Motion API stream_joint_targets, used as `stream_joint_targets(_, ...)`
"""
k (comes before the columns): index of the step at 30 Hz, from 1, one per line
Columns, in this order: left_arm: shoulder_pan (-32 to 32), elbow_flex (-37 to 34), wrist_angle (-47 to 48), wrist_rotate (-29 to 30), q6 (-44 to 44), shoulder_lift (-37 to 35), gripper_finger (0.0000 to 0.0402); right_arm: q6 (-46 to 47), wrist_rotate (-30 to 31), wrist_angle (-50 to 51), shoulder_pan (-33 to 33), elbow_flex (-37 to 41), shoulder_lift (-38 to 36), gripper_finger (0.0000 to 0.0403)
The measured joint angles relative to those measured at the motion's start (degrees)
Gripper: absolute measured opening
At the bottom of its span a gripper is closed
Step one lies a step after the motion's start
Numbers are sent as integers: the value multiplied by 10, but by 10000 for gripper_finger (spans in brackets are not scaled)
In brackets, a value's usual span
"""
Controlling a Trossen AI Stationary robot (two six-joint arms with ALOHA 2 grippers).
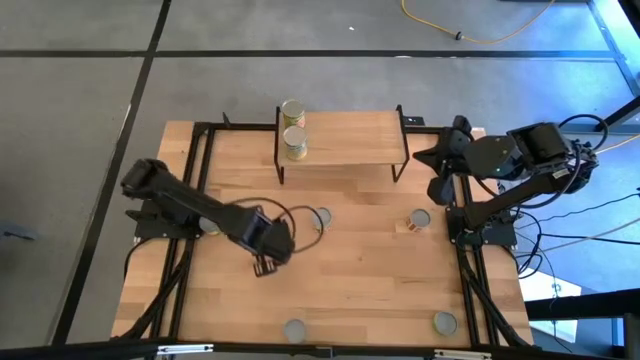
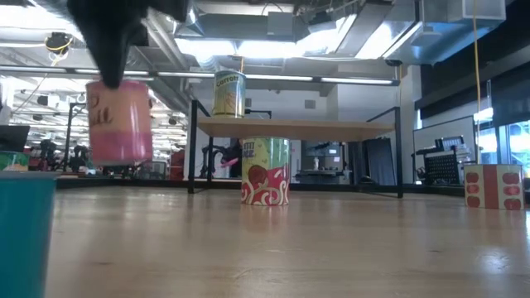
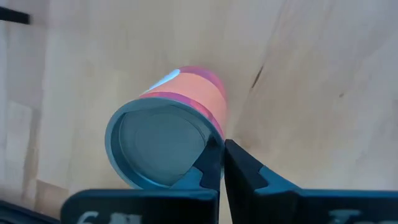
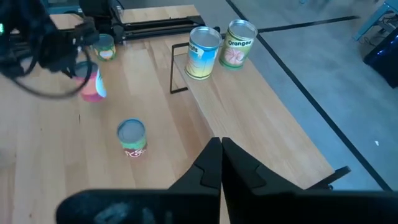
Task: Pick and place cans onto a shelf
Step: Move the canned mixed fruits to the center of the table, then adjust the shelf on the table
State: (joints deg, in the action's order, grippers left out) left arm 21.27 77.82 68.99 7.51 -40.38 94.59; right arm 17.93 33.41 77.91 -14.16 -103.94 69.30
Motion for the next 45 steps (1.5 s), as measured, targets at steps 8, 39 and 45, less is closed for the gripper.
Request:
stream_joint_targets(8,17,0,-15,-30,13,73,0,13,0,-1,0,0,11,6)
stream_joint_targets(39,15,46,10,1,-30,43,41,42,-52,11,1,2,26,6)
stream_joint_targets(45,13,110,76,54,-30,36,42,43,-68,-4,17,46,57,6)
